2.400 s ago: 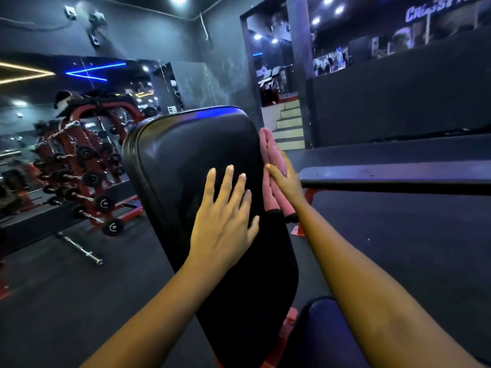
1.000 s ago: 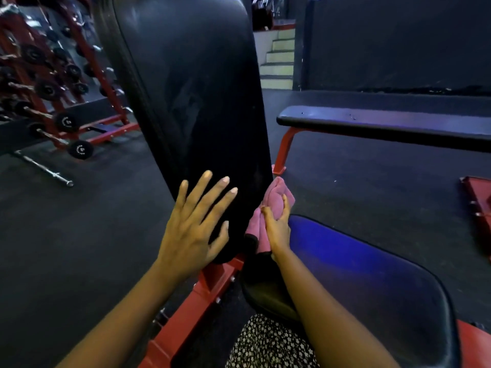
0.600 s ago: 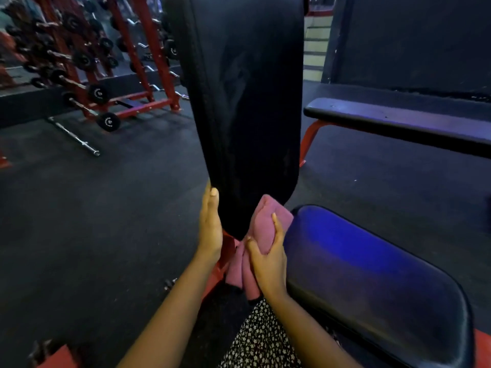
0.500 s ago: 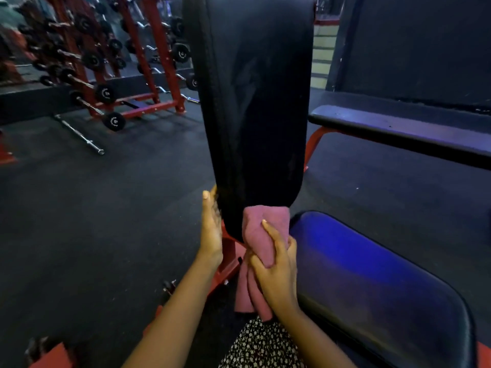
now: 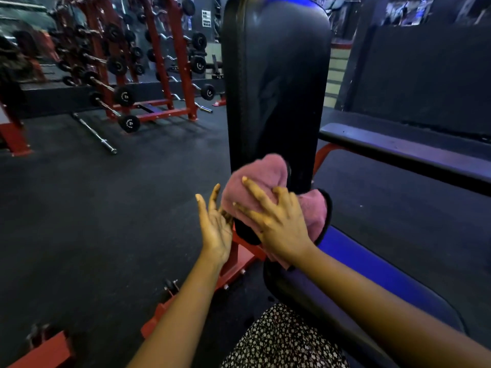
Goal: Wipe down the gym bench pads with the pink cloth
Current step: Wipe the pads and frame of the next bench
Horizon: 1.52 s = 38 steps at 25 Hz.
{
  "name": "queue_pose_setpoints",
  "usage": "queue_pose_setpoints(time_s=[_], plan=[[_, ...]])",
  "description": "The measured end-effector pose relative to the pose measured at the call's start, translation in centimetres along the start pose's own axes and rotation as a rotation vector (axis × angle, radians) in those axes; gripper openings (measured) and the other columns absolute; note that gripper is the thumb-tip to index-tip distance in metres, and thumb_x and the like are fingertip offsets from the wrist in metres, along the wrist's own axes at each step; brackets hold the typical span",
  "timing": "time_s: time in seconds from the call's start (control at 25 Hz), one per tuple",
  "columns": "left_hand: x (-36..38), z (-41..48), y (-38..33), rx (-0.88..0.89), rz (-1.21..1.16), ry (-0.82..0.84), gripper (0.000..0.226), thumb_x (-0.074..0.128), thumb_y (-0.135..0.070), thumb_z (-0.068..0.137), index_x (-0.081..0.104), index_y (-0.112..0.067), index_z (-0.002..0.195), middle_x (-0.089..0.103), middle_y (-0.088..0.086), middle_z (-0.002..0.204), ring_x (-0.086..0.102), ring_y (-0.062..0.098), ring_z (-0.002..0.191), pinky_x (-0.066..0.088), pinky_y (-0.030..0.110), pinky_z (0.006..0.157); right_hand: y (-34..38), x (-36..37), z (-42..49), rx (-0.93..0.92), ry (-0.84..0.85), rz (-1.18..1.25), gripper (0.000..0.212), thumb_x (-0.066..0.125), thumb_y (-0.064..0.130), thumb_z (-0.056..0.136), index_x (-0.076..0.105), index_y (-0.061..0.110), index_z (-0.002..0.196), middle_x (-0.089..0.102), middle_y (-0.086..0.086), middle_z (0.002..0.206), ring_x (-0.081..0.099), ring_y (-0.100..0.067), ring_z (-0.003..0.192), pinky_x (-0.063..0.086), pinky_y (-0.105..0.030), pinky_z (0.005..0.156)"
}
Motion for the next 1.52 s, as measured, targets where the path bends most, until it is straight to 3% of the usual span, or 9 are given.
queue_pose_setpoints(time_s=[0.2, 0.4, 0.56, 0.72, 0.84, 1.0, 1.16, 1.36, 1.52], plan=[[-1.4, -1.0, 0.1, -0.017, 0.108, -0.101, 0.060, 0.020, -0.058, 0.093, 0.042, -0.022, 0.136, 0.063, 0.008, 0.114, 0.061, 0.020, 0.102, 0.047, 0.035, 0.088, 2.0, 3.3, -6.2, -0.030, 0.098, -0.044, 0.054, 0.053, 0.020, 0.085, 0.043, 0.039, 0.134, 0.031, -0.001, 0.146, 0.044, -0.032, 0.098, 0.041, -0.039, 0.073], [-2.6, -1.4, -1.5, 0.075, 0.462, -0.206, 0.047, 0.026, -0.043, 0.098, 0.052, -0.019, 0.129, 0.059, 0.000, 0.126, 0.052, 0.014, 0.120, 0.030, 0.040, 0.111, 1.5, 1.9, -6.5, -0.114, 0.145, 0.059, 0.042, 0.058, 0.036, 0.078, 0.058, 0.044, 0.119, 0.032, 0.002, 0.143, 0.040, -0.028, 0.093, 0.047, -0.037, 0.062], [0.5, -0.7, -4.3, 0.200, 0.387, -0.245, 0.045, 0.026, -0.037, 0.099, 0.056, -0.013, 0.122, 0.063, 0.003, 0.117, 0.055, 0.016, 0.109, 0.043, 0.028, 0.094, -0.1, -1.4, 0.4, -0.118, -0.004, 0.054, 0.047, 0.055, 0.031, 0.073, 0.060, 0.040, 0.119, 0.034, -0.003, 0.140, 0.040, -0.026, 0.092, 0.034, -0.038, 0.069], [5.4, 0.1, -6.2, 0.203, 0.286, -0.027, 0.052, 0.016, -0.039, 0.100, 0.061, -0.015, 0.092, 0.070, -0.007, 0.082, 0.066, 0.005, 0.080, 0.051, 0.021, 0.077, -2.6, -4.4, 8.2, -0.023, -0.128, -0.008, 0.038, 0.057, 0.030, 0.077, 0.065, 0.040, 0.113, 0.042, 0.000, 0.138, 0.038, -0.025, 0.092, 0.029, -0.037, 0.074], [7.3, 1.3, -8.3, 0.358, 0.308, -0.071, 0.048, 0.014, -0.041, 0.099, 0.058, -0.026, 0.110, 0.066, -0.005, 0.106, 0.061, 0.001, 0.095, 0.041, 0.027, 0.097, -5.0, -6.9, 13.0, 0.003, -0.245, -0.044, 0.030, 0.058, 0.034, 0.081, 0.065, 0.042, 0.109, 0.048, 0.002, 0.137, 0.040, -0.026, 0.092, 0.029, -0.035, 0.072], [11.1, 4.1, -11.8, 0.427, 0.283, 0.042, 0.047, 0.017, -0.045, 0.096, 0.055, -0.024, 0.115, 0.064, -0.003, 0.113, 0.063, -0.002, 0.096, 0.049, 0.014, 0.083, -7.6, -10.6, 19.3, 0.038, -0.385, -0.079, 0.023, 0.057, 0.039, 0.083, 0.067, 0.043, 0.103, 0.052, 0.003, 0.136, 0.045, -0.029, 0.095, 0.038, -0.037, 0.074], [14.7, 6.3, -13.7, 0.507, 0.354, 0.084, 0.074, 0.035, -0.070, 0.083, 0.042, -0.021, 0.138, 0.043, 0.000, 0.145, 0.037, 0.006, 0.132, 0.025, 0.031, 0.114, -12.6, -12.1, 23.8, 0.265, -0.328, -0.061, 0.035, 0.044, 0.047, 0.079, 0.065, 0.045, 0.106, 0.048, 0.004, 0.138, 0.049, -0.033, 0.103, 0.042, -0.042, 0.083], [16.3, 5.9, -13.9, 0.684, 0.630, -0.200, 0.070, 0.025, -0.056, 0.082, 0.036, -0.019, 0.141, 0.046, 0.003, 0.142, 0.043, 0.018, 0.128, 0.027, 0.020, 0.096, -16.6, -8.6, 21.1, 0.450, -0.275, 0.198, 0.053, 0.036, 0.047, 0.074, 0.055, 0.042, 0.123, 0.035, 0.003, 0.146, 0.048, -0.029, 0.112, 0.041, -0.039, 0.094], [16.1, 5.9, -14.1, 0.652, 0.714, -0.092, 0.066, 0.033, -0.059, 0.090, 0.029, -0.021, 0.144, 0.040, 0.000, 0.146, 0.039, 0.018, 0.132, 0.031, 0.029, 0.106, -19.3, -7.1, 18.5, 0.711, -0.286, 0.417, 0.049, 0.048, 0.033, 0.077, 0.053, 0.040, 0.126, 0.033, -0.004, 0.145, 0.047, -0.030, 0.120, 0.040, -0.042, 0.100]])
Point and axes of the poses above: each hand's wrist, its own z-axis towards the middle knuckle, its own x-axis out of the palm, y = z × x, the point moved 4 cm from there along z, towards the middle knuckle
